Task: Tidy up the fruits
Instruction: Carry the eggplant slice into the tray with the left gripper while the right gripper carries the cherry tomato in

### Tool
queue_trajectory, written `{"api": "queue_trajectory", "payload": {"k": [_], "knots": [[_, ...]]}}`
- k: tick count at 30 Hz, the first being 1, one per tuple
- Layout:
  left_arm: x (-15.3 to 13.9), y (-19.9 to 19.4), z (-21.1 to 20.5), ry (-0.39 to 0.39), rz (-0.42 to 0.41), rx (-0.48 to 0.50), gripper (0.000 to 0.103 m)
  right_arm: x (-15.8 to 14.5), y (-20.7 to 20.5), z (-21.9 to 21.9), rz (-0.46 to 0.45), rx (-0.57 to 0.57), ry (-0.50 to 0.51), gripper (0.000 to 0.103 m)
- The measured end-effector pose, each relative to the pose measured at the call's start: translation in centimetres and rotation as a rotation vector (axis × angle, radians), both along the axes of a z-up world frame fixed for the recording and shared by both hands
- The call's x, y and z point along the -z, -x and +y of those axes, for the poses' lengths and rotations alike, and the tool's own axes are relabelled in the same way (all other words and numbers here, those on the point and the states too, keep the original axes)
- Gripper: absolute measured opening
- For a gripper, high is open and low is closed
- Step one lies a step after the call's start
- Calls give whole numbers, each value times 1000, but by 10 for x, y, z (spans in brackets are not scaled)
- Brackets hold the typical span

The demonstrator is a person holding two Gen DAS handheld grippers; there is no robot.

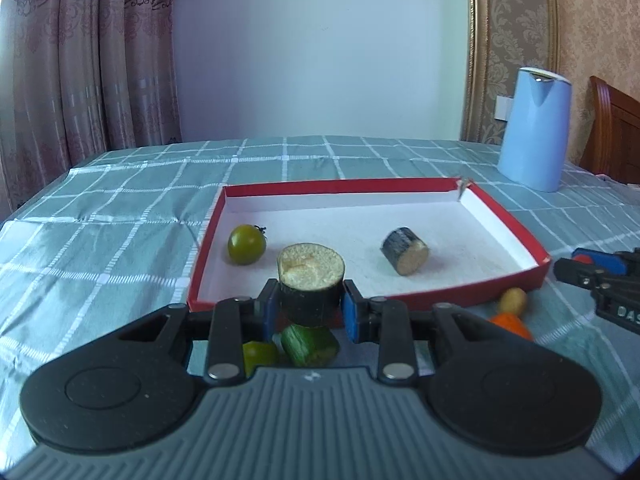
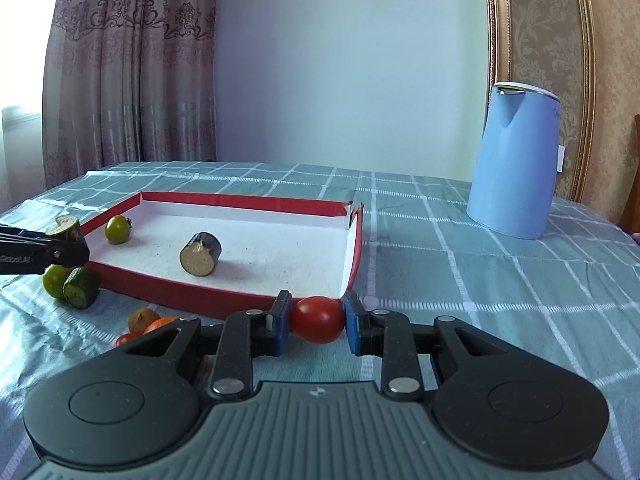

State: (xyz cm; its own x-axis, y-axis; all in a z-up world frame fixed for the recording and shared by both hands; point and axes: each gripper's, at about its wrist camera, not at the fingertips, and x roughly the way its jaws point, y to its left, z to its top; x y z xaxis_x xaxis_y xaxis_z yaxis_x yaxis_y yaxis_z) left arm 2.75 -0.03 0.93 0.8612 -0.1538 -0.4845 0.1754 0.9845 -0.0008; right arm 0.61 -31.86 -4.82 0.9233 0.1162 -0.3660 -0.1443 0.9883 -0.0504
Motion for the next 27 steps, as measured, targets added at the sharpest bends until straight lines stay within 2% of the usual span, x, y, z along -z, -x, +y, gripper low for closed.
{"api": "queue_trajectory", "payload": {"k": [6, 14, 27], "knots": [[1, -34, -3, -34, 23, -32, 30, -20, -36, 9, 0, 21, 24, 27], [5, -76, -5, -58, 64, -62, 30, -14, -108, 22, 113, 60, 30, 27], [14, -110, -19, -75, 98, -45, 30, -2, -136, 22, 191, 77, 34, 27]]}}
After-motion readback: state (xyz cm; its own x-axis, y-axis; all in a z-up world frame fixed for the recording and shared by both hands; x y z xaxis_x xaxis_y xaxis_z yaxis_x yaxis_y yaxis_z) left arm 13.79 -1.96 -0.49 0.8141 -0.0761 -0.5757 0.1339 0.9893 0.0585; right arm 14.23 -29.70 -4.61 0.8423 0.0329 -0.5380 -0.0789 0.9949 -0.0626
